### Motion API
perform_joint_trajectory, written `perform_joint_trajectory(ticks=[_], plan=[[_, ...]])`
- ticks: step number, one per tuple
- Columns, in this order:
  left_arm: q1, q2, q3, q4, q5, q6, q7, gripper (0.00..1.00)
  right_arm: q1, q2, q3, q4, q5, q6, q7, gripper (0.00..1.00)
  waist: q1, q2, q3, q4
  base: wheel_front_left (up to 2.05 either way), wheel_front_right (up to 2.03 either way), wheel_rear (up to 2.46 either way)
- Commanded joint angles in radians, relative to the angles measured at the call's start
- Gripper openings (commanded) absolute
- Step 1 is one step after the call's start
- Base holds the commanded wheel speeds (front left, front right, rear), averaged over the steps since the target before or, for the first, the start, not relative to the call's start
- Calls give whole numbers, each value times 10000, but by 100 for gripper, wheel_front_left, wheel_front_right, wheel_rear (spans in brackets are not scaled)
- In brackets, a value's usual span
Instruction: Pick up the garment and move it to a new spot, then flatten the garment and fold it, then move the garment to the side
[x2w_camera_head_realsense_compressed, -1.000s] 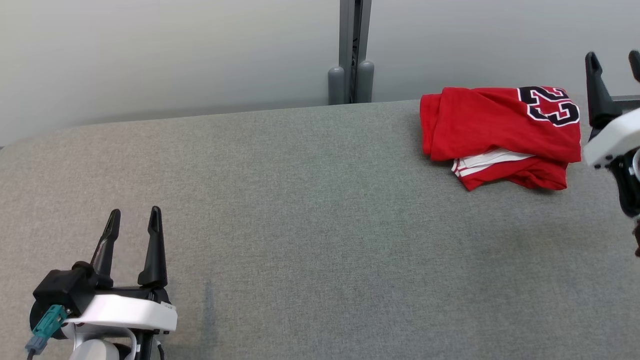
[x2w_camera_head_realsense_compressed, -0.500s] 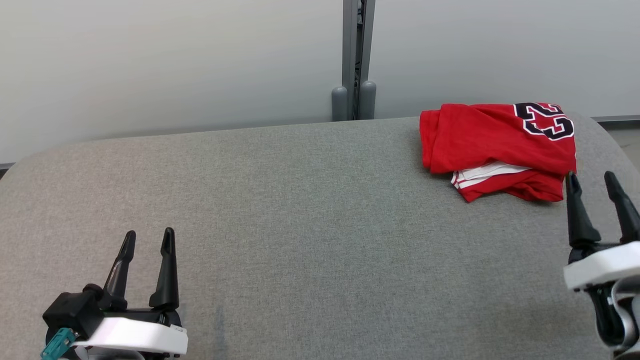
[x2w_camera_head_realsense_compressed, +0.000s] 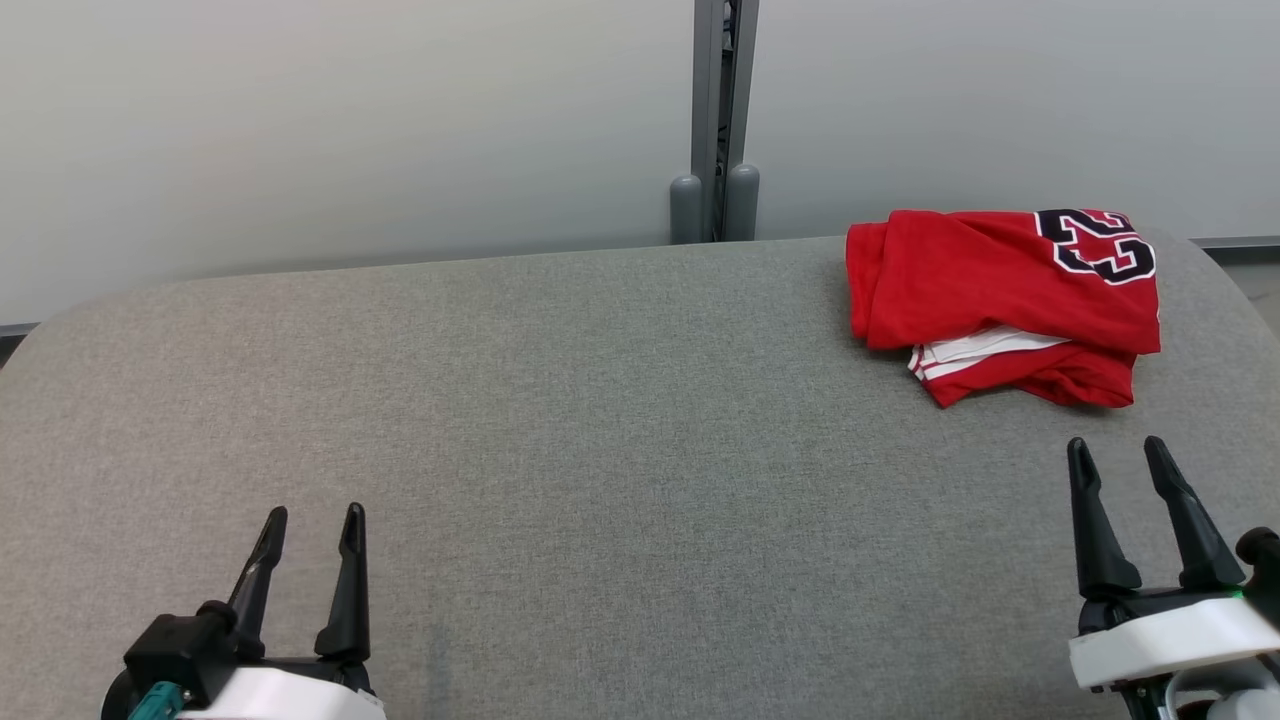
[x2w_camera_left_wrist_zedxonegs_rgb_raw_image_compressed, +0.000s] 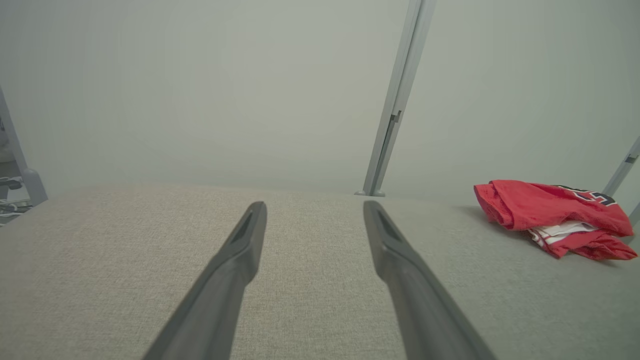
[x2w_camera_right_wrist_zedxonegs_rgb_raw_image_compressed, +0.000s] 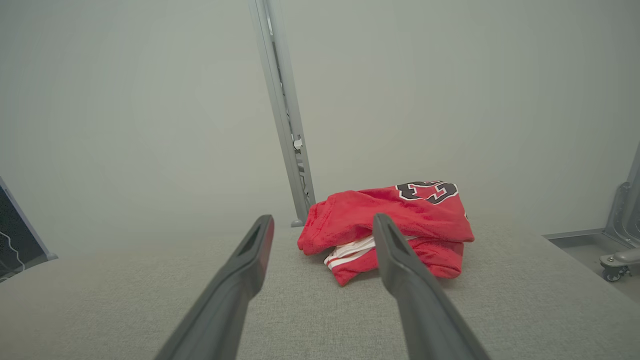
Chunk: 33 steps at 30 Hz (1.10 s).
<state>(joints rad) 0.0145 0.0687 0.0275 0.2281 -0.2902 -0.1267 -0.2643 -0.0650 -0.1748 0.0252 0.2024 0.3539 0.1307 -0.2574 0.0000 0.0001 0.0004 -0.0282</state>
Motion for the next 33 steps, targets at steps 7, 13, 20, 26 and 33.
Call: perform_joint_trajectory(ticks=[7, 13, 20, 26, 33], plan=[[-27, -49, -126, 141, 646, -38, -7, 100, 221, 100, 476, -353, 399, 4, -72, 100, 0, -1, 62, 6, 0, 0, 0], [-213, -128, -153, 122, 754, -36, -7, 100, 127, 94, 526, -345, 452, 4, -75, 100, 0, -1, 174, 91, 0, 0, 0], [-244, -154, -68, 45, 979, -38, -7, 100, 96, 166, 615, -75, 353, 4, -76, 100, 0, -1, 211, 180, 0, 0, 0], [-264, -163, -58, 119, 896, -39, -7, 100, 52, 222, 662, -34, 331, 4, -76, 100, 0, -1, 200, 202, 0, 0, 0], [-288, -164, -28, 227, 819, -22, -7, 100, 13, 185, 697, 9, 369, 4, -76, 100, 0, -1, 192, 213, 0, 0, 0]])
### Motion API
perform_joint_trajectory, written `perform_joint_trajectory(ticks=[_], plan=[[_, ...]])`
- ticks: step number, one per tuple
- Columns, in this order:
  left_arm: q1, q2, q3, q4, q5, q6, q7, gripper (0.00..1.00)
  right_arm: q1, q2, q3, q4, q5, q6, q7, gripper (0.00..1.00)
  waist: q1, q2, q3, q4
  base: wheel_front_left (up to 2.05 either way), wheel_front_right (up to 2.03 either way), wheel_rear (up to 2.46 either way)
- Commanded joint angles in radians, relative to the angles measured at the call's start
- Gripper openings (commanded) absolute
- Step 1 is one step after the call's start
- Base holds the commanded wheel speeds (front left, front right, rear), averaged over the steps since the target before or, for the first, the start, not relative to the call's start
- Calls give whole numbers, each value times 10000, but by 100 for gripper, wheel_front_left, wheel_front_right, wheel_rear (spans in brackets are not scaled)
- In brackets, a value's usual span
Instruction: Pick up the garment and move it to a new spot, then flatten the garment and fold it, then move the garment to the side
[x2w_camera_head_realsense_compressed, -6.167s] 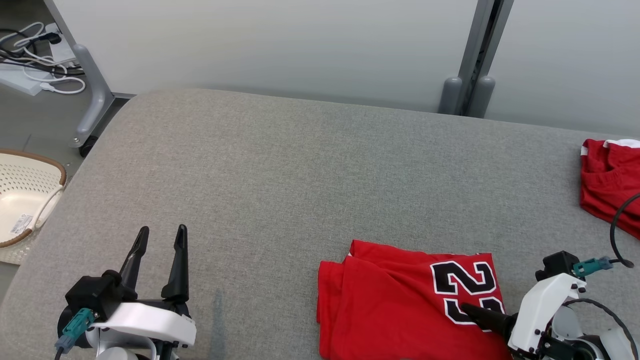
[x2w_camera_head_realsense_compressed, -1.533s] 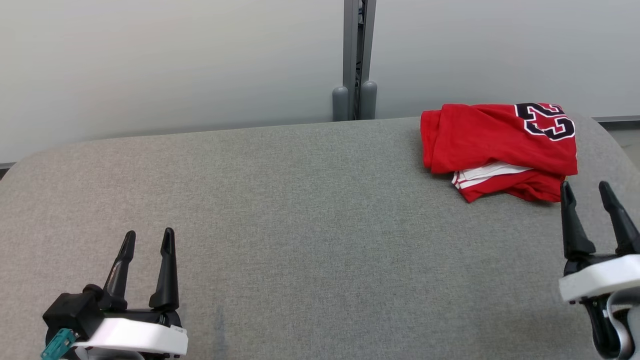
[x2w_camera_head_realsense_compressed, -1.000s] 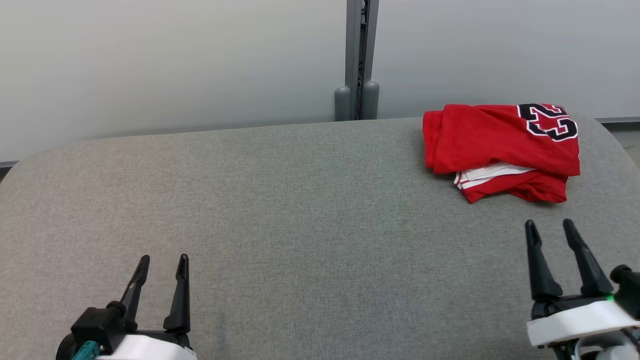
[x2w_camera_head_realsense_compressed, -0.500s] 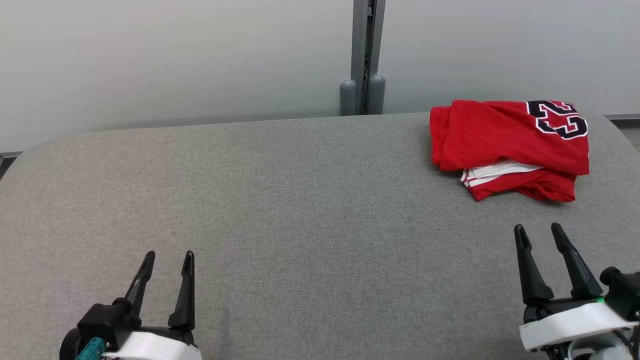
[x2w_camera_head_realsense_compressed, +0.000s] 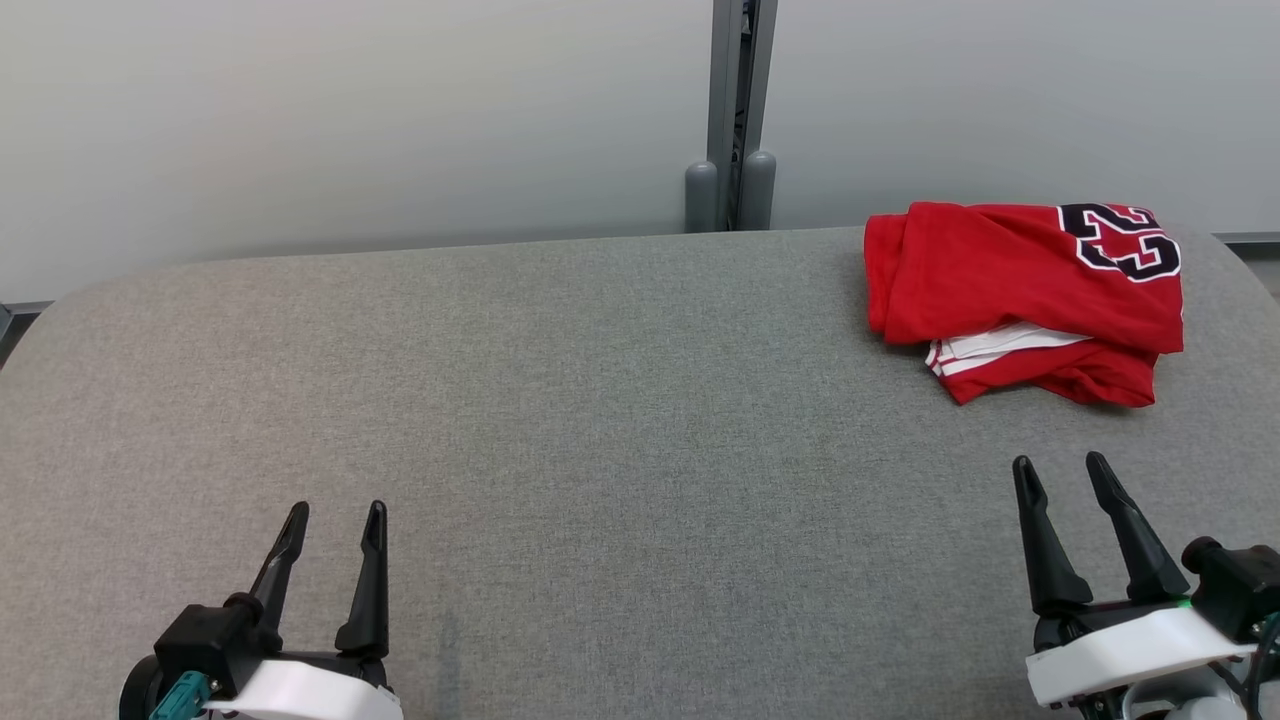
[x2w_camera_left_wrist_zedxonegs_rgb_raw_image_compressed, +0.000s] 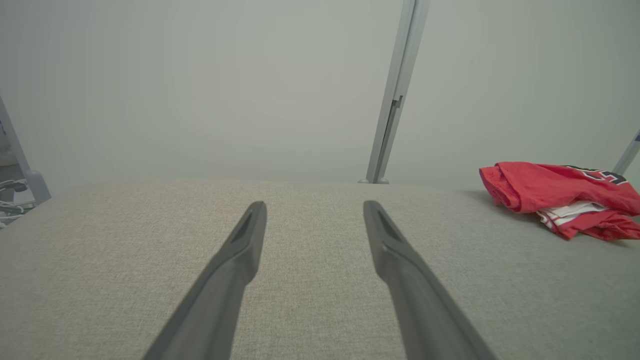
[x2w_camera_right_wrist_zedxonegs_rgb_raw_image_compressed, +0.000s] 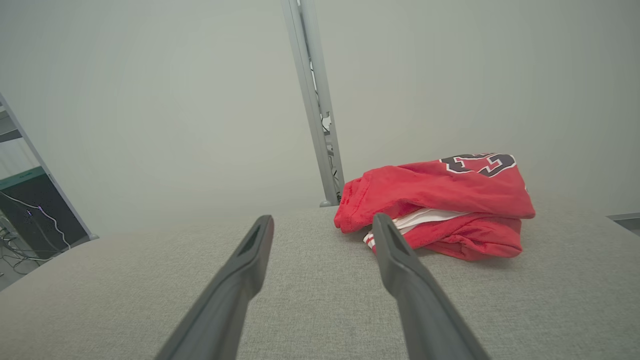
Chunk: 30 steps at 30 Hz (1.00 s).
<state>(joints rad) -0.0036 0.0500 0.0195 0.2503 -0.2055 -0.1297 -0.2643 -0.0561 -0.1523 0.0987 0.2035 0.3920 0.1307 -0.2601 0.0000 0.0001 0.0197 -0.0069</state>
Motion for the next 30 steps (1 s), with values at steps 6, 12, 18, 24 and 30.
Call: perform_joint_trajectory(ticks=[6, 12, 18, 24, 30], plan=[[-138, 23, 37, 68, -60, 56, -7, 100, -120, -49, 69, 94, 43, 4, -50, 100, 0, -1, -29, -9, 0, 0, 0], [-136, 24, 13, 143, -132, 74, -7, 100, -146, -34, 159, 185, 97, 4, -50, 100, 0, -1, -68, -22, 0, 0, 0], [281, -90, -28, 601, -190, 46, 40, 0, 274, 192, 164, 524, 108, 0, 64, 0, 0, -1, -75, -20, 0, 0, 0], [97, -80, 147, 612, -1333, 41, 373, 0, 71, 260, 12, 634, 1123, 0, 389, 0, 0, -1, -77, -15, 0, 0, 0], [-15, -71, 241, 547, -2411, 36, 619, 0, -123, 322, -137, 749, 2057, 0, 694, 0, 0, -1, -78, -11, 0, 0, 0]])
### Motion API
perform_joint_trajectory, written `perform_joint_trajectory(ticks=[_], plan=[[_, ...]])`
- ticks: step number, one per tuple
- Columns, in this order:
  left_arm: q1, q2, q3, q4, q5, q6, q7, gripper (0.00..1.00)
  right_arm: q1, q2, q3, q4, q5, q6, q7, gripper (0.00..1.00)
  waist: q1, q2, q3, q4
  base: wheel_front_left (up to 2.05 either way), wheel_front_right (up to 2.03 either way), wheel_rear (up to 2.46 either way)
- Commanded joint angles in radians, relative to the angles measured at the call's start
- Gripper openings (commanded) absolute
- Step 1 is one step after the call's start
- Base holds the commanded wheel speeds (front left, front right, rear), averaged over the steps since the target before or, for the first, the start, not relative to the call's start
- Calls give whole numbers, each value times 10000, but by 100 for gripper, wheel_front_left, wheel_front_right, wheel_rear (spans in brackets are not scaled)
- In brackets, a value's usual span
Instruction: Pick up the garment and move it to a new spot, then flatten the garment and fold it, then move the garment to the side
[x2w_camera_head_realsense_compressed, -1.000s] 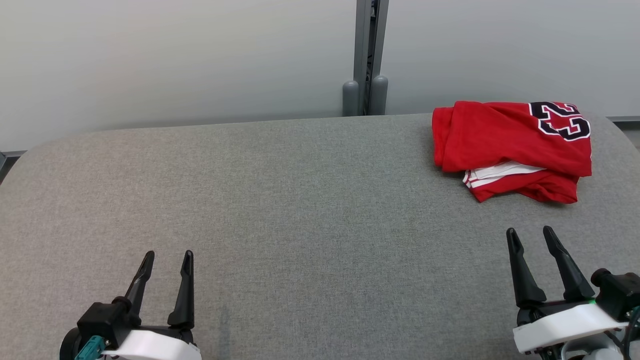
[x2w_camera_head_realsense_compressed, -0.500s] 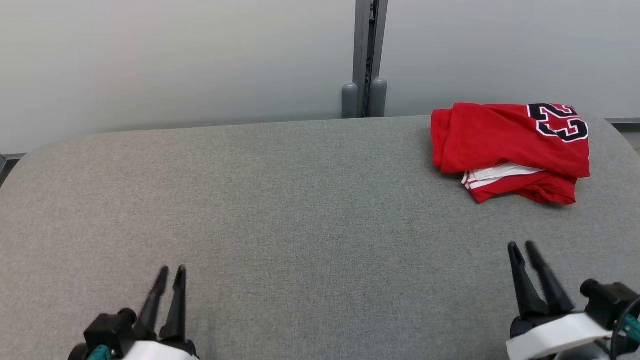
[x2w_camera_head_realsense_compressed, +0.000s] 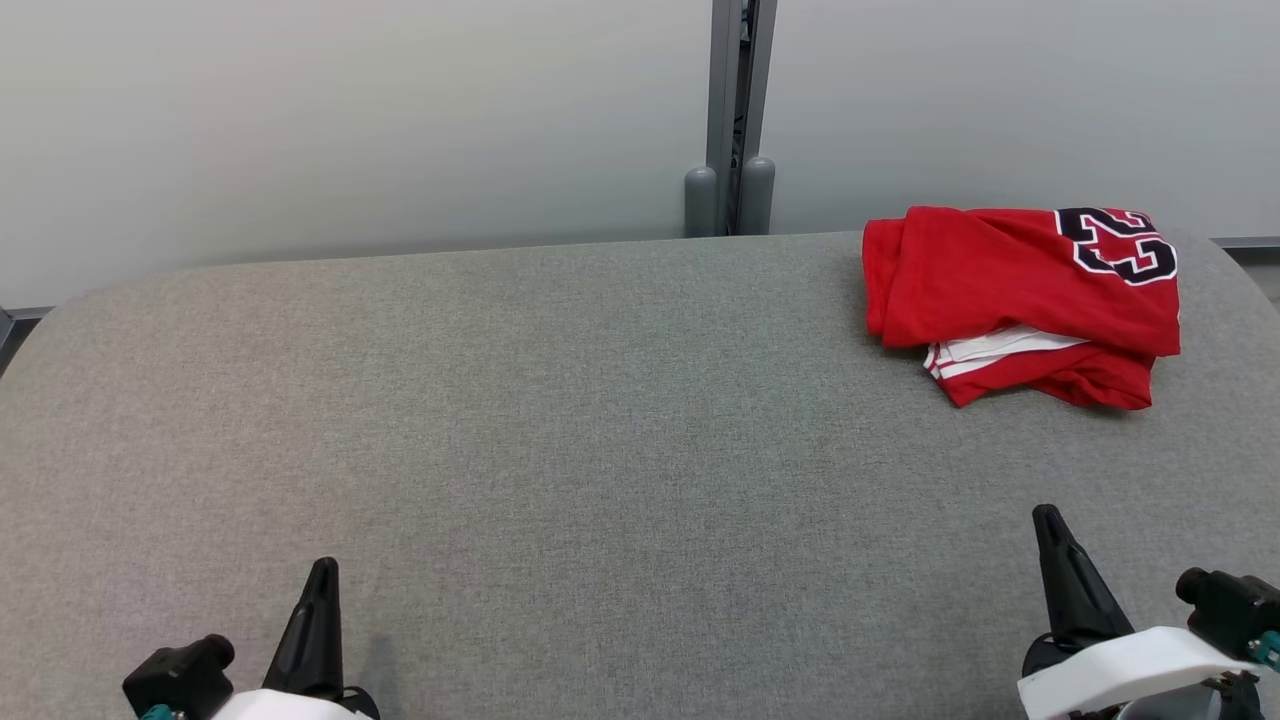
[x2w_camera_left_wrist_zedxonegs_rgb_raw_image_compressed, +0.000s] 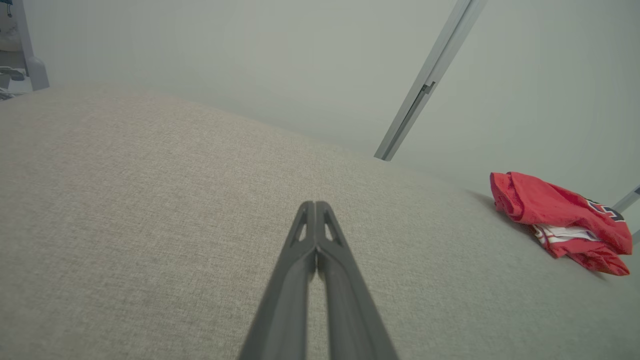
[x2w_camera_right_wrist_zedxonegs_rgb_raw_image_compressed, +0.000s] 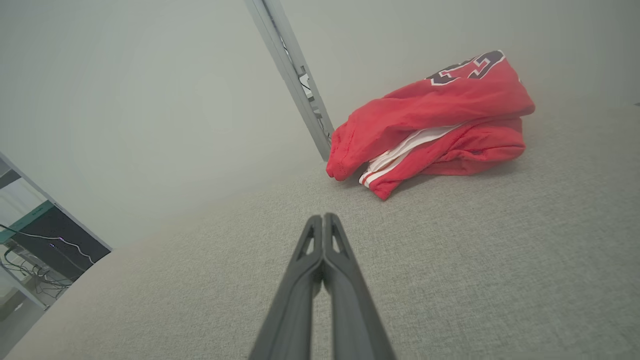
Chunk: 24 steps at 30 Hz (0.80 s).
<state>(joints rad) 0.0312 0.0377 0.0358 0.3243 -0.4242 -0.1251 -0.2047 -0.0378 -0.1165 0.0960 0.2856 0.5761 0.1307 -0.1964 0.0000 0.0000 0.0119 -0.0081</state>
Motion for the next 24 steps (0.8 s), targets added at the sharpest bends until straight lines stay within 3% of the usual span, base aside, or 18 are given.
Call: perform_joint_trajectory(ticks=[1, 24], plan=[[-383, 53, 94, -203, -396, -10, 63, 0, -339, -27, -134, -55, 366, 0, 106, 0, 0, 0, 0, 2, 0, 0, 0], [-783, 82, 449, -328, -3727, -28, 891, 0, -937, 168, -585, 284, 3267, 1, 1052, 0, 0, 0, -6, 19, 0, 0, 0]])
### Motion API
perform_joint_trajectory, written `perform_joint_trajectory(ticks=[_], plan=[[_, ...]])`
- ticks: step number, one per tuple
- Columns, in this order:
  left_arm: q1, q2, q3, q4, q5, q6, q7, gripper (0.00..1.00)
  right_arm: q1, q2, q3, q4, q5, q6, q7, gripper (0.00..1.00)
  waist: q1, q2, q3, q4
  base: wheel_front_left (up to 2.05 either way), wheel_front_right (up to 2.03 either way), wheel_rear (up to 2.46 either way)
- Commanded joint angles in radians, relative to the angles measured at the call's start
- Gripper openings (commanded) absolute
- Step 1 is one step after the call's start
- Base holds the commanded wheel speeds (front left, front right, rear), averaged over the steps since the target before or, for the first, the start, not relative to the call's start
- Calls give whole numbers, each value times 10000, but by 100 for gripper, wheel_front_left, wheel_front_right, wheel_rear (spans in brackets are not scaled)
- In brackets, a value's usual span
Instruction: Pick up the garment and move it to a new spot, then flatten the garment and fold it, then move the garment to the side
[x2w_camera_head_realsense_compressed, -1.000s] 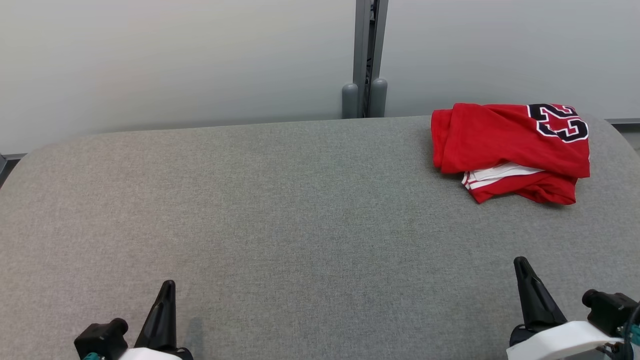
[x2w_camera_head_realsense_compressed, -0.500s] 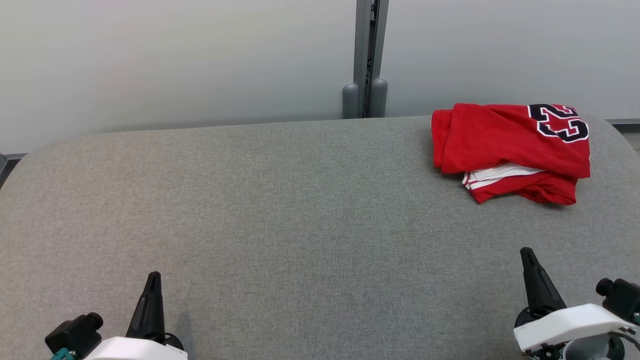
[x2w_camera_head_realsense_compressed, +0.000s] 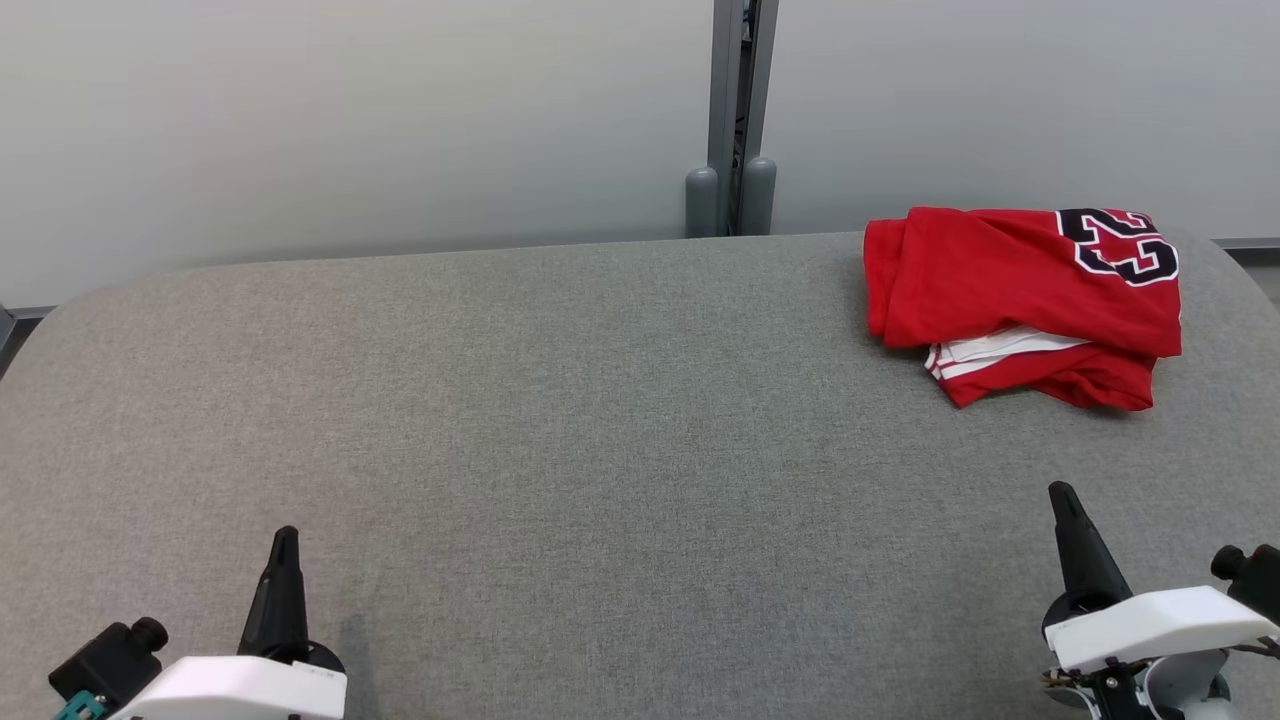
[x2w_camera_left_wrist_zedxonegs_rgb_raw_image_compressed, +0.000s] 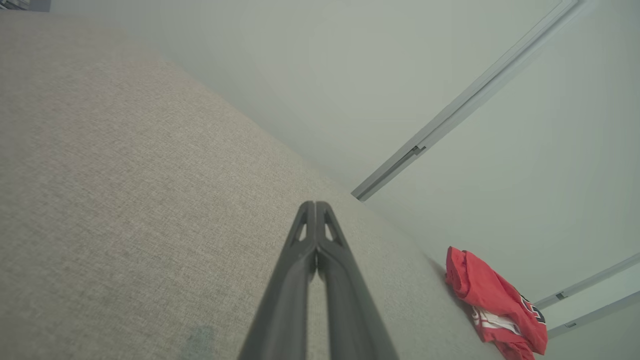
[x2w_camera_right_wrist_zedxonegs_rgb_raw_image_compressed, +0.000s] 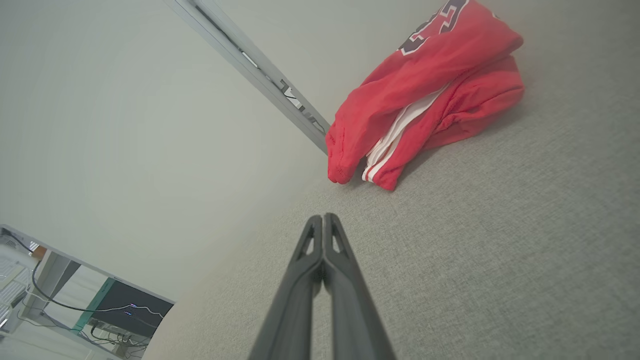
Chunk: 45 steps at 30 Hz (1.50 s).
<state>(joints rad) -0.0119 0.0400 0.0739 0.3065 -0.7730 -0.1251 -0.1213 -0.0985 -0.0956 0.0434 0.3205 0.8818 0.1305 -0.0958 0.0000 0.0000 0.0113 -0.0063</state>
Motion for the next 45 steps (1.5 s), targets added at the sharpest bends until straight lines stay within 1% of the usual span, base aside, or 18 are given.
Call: perform_joint_trajectory(ticks=[1, 20, 45], plan=[[-368, 60, 82, -153, -365, -28, 84, 0, -357, -33, -78, -56, 324, 2, 84, 0, 0, 0, 0, 1, 0, 0, 0], [-654, 81, 352, -231, -2757, -42, 691, 0, -754, 104, -406, 198, 2410, 3, 773, 0, 0, 0, -6, 17, 0, 0, 0], [-938, 100, 616, -300, -5090, -58, 1298, 0, -1155, 250, -716, 438, 4442, 8, 1437, 0, 0, 0, -12, 36, 0, 0, 0]])
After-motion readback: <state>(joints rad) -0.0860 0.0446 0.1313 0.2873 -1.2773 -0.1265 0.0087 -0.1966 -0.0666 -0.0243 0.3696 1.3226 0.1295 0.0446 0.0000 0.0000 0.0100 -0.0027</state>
